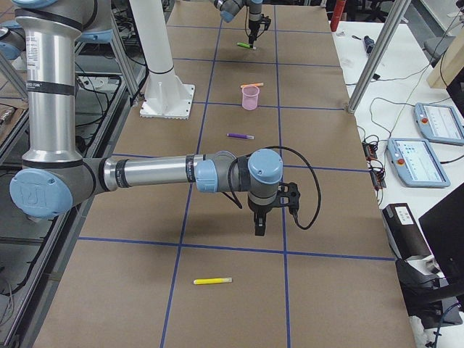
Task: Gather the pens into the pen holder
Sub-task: 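Move the left gripper down over the green marker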
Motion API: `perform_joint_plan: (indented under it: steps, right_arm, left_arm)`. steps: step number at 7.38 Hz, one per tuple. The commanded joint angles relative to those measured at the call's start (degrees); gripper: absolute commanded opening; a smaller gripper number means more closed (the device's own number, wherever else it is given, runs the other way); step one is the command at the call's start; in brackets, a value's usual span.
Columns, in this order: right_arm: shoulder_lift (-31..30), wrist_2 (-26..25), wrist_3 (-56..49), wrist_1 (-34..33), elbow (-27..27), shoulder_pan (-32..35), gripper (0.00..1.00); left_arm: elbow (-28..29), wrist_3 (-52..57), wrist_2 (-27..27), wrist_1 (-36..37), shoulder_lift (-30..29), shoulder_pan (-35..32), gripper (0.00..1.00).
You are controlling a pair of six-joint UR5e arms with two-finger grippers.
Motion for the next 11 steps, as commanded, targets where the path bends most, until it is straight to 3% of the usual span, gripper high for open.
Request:
perform_joint_plan:
  steps: [1, 5, 8, 11]
  right_arm:
    - [0.2, 0.0, 0.0, 0.1, -0.5, 0.0, 1.0]
    - [0.2, 0.0, -0.1, 0.1, -0.5, 0.0, 1.0]
    - [0.2, 0.0, -0.1, 0.2, -0.5, 0.0, 1.0]
    - [0.2, -0.1, -0.1, 0.2, -0.7, 0.0, 1.0]
  left_arm:
    - [0.1, 0.1, -0.1, -0.4, 0.0, 0.0, 0.8]
    - [0.7, 0.0, -0.1, -0.5, 0.0, 0.5, 0.81]
    - [3.4, -0.1, -0.2, -4.7, 0.1, 0.9, 0.81]
    - [3.0, -0.5, -5.0, -4.4, 0.1, 0.9, 0.81]
